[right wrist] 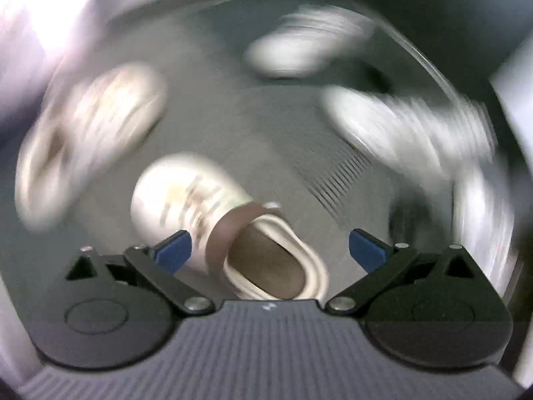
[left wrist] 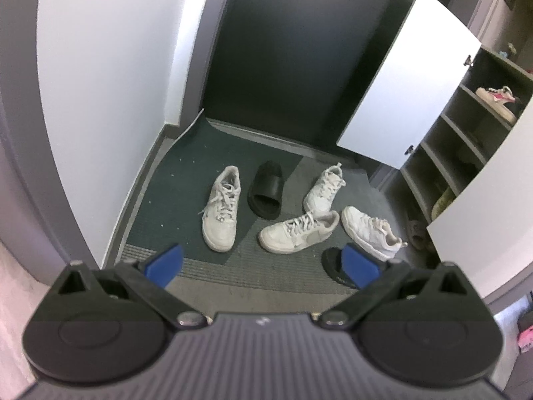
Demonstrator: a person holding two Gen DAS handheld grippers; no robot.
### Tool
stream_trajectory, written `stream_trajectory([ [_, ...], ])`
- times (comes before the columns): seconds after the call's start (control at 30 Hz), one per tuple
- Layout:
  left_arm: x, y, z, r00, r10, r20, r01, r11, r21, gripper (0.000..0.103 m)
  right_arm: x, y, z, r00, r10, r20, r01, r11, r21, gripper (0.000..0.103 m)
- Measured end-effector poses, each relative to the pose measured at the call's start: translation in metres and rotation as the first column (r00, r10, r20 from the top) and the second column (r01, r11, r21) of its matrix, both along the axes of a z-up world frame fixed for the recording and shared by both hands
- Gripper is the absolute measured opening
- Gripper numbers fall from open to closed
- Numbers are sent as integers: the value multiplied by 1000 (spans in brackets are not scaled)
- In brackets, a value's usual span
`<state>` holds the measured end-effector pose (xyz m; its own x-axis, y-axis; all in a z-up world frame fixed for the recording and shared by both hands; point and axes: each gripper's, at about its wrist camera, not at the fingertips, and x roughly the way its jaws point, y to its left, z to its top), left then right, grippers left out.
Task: Organize scattered shoes
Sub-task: 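Lift the charmed cream clog by its strap with the right gripper, then lower the clog beside the other cream clog and open the right gripper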
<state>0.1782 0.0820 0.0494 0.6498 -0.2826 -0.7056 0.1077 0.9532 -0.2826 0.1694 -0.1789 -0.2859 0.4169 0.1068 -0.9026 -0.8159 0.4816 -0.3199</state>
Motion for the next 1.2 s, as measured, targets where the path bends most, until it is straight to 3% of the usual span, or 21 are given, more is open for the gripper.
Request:
stream_trajectory([
  [0.03,1,0,-1,1000,4,-4,-4,1000,2,103,-4,8,-5,994,105,5,-105,993,-57,103],
  [0.1,3,1,-2,1000,10,-12,-9,1000,10,103,-4,17,-17,981,194,6,-191,974,-125,103],
  [0.17,4,1,-4,1000,9,-22,-9,1000,21,103,-6,27,-38,943,334,7,-325,921,-213,103],
  [0.3,7,8,-5,1000,23,-19,-22,999,43,103,-3,37,-67,907,410,-97,-421,870,-257,103],
  [0.43,13,17,-8,999,48,-27,-45,996,74,103,4,42,-103,863,468,-193,-505,775,-379,103],
  [0.5,19,22,-10,997,64,-34,-61,994,88,103,11,44,-120,852,487,-194,-520,743,-422,103],
  [0.7,30,33,-14,996,86,-38,-81,990,112,103,24,53,-141,865,440,-240,-501,749,-434,103],
  [0.9,30,40,-11,996,80,-25,-77,992,103,103,33,60,-144,911,335,-242,-412,782,-468,103],
  [1.0,25,39,-9,998,69,-13,-67,992,107,103,39,60,-133,931,268,-249,-354,830,-431,99],
  [1.1,19,39,-6,998,60,-1,-60,993,106,103,50,55,-115,959,112,-260,-197,923,-330,95],
  [1.2,12,39,-3,998,56,13,-57,993,99,103,57,49,-98,965,-19,-261,-43,972,-230,94],
])
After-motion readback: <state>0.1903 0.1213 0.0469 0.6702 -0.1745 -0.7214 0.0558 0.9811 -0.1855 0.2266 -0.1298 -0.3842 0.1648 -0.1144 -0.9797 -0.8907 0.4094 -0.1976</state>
